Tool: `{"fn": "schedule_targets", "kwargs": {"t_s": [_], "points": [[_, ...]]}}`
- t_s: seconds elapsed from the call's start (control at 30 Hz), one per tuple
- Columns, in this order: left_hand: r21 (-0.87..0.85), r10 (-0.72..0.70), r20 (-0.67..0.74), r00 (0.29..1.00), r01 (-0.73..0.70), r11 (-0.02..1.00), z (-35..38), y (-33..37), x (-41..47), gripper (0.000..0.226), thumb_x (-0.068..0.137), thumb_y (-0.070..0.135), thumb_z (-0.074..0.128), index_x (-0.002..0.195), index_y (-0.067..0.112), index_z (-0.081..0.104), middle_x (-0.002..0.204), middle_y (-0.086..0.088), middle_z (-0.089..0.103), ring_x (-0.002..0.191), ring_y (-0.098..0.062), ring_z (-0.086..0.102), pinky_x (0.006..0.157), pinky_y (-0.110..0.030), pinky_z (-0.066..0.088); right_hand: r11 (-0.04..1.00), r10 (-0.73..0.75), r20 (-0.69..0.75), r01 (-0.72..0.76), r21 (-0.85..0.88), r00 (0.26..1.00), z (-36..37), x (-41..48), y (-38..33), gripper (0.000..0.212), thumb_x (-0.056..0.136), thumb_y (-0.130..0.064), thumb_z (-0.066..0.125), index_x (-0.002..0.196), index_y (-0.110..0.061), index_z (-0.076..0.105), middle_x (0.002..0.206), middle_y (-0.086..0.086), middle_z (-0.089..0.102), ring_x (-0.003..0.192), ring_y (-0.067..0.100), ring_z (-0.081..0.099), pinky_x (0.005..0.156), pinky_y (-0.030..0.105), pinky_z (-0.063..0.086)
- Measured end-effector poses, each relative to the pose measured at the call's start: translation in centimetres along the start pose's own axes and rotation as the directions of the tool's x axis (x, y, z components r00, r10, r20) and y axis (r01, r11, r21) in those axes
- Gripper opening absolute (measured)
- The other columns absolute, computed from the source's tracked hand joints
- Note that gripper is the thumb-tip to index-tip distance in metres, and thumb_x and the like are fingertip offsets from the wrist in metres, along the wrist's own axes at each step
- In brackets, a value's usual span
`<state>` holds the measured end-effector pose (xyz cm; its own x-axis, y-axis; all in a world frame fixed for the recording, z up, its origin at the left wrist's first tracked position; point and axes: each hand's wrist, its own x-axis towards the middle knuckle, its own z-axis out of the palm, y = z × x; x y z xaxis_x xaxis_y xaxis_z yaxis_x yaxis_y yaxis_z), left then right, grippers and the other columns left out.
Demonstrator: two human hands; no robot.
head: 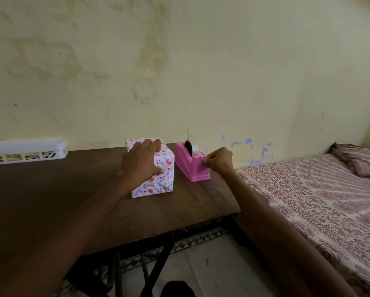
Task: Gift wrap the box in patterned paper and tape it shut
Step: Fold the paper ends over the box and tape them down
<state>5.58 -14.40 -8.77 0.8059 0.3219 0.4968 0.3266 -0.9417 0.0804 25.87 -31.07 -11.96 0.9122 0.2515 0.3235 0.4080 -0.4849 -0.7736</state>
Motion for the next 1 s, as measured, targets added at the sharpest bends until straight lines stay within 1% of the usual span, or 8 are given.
{"fn": "schedule_targets", "kwargs": {"t_s": [0.13,0.23,0.4,0.5,0.57,0.7,0.8,1.0], "points": [[0.005,0.004,-0.006,1.000,-0.004,1.000,-0.1,0.0,0.0,0.061,0.070,0.051,0.077,0.116,0.029,0.045,0.126,0.003,0.054,0.114,-0.020,0.052,0.085,-0.038,0.048,0.985,-0.097,0.004,0.097,-0.146,0.995,-0.1,0.2,-0.2,0.004,0.077,-0.003,0.075,0.077,0.001,0.076,0.075,0.015,0.072,0.065,0.020,0.067,0.067,0.034,0.061],[0.007,0.003,-0.005,1.000,-0.003,1.000,0.0,0.0,-0.1,0.061,0.070,0.052,0.077,0.117,0.029,0.045,0.127,0.003,0.054,0.116,-0.020,0.051,0.086,-0.038,0.048,0.973,-0.079,0.035,0.085,-0.213,0.996,-0.1,0.0,1.3,0.007,0.081,-0.005,0.074,0.080,0.002,0.075,0.075,0.014,0.072,0.065,0.020,0.068,0.069,0.036,0.062],[0.014,0.016,0.000,1.000,-0.016,1.000,-0.2,-0.1,0.2,0.060,0.071,0.052,0.076,0.116,0.029,0.044,0.126,0.005,0.053,0.115,-0.019,0.051,0.085,-0.037,0.046,0.995,-0.086,-0.013,0.085,-0.052,0.996,-0.5,-1.9,2.5,0.012,0.086,-0.009,0.072,0.074,-0.005,0.073,0.070,0.010,0.071,0.065,0.019,0.071,0.067,0.035,0.062],[0.001,0.040,0.014,0.999,-0.040,0.999,-0.5,-0.4,0.2,0.059,0.069,0.050,0.078,0.114,0.030,0.046,0.123,0.006,0.055,0.112,-0.018,0.052,0.081,-0.034,0.045,0.978,-0.121,0.048,0.111,0.175,0.991,-0.5,-4.1,0.9,0.008,0.089,-0.007,0.068,0.082,-0.006,0.072,0.074,0.012,0.072,0.061,0.015,0.070,0.058,0.023,0.058],[-0.003,0.054,0.021,0.998,-0.054,0.999,-0.8,-0.6,0.0,0.058,0.068,0.049,0.078,0.114,0.031,0.046,0.122,0.007,0.055,0.110,-0.017,0.052,0.080,-0.033,0.044,0.956,-0.191,0.106,0.161,0.245,0.976,-0.1,-5.6,-0.1,0.008,0.090,-0.011,0.069,0.089,-0.004,0.074,0.075,0.011,0.073,0.064,0.016,0.071,0.058,0.023,0.057],[-0.018,0.067,-0.002,0.998,-0.068,0.998,-1.0,-0.8,-0.4,0.058,0.069,0.050,0.078,0.114,0.033,0.047,0.122,0.008,0.056,0.110,-0.017,0.052,0.080,-0.032,0.044,0.898,-0.427,0.213,0.384,0.213,0.879,1.8,-8.0,-2.2,0.014,0.089,-0.012,0.070,0.085,0.001,0.073,0.072,0.007,0.072,0.057,0.008,0.066,0.056,0.023,0.056],[-0.007,0.073,-0.029,0.997,-0.074,0.997,-0.8,-1.0,-0.6,0.057,0.068,0.051,0.077,0.114,0.033,0.047,0.123,0.009,0.056,0.111,-0.016,0.053,0.080,-0.031,0.043,0.845,-0.533,0.230,0.527,0.095,0.814,3.7,-8.9,-3.8,0.010,0.091,-0.012,0.069,0.086,-0.005,0.074,0.072,-0.001,0.070,0.055,0.001,0.062,0.060,0.020,0.056],[-0.022,0.091,-0.070,0.993,-0.093,0.995,-0.4,-1.4,-0.7,0.056,0.070,0.051,0.076,0.115,0.032,0.050,0.122,0.008,0.056,0.112,-0.018,0.053,0.078,-0.032,0.043,0.829,-0.559,0.171,0.550,0.101,0.811,5.1,-8.8,-4.6,0.009,0.089,-0.009,0.068,0.084,-0.011,0.074,0.074,-0.001,0.072,0.067,0.010,0.067,0.069,0.034,0.059]]}}
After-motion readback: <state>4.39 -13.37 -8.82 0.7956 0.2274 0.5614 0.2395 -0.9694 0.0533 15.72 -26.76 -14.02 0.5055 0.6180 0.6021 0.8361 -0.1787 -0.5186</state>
